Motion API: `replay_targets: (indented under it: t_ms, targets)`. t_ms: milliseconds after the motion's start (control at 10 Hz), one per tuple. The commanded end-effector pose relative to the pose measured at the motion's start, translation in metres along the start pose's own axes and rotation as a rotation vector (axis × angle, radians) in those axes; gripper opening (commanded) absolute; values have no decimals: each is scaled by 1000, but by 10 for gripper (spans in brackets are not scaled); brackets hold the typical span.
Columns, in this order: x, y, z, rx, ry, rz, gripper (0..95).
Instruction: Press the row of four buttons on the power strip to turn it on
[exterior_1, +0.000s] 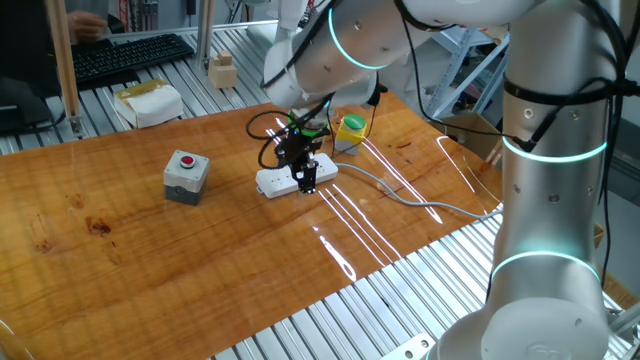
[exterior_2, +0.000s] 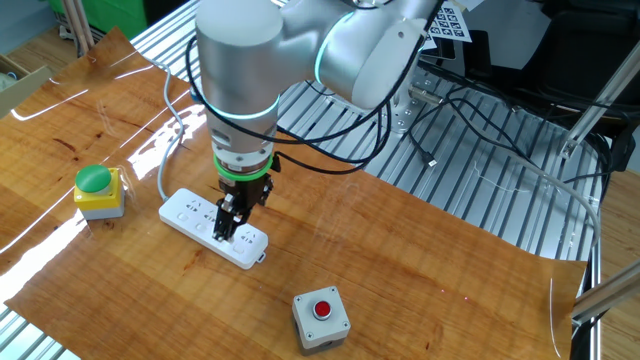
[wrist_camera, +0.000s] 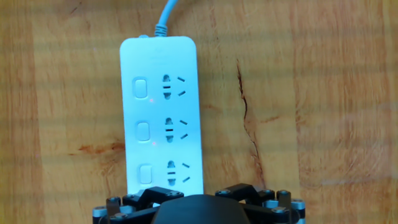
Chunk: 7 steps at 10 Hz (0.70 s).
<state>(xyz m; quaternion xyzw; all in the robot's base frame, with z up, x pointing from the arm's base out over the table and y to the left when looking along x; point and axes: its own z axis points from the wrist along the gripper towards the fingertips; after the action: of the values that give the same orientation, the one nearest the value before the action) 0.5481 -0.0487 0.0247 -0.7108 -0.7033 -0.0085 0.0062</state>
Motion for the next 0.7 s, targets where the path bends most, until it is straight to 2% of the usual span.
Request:
replay_targets:
  t_ms: [100, 300, 700]
  targets:
    - [0, 2, 2, -4, 1, -10, 950]
    - [0, 2, 2, -4, -4, -18, 950]
    - [0, 2, 2, 2, 19, -2, 950]
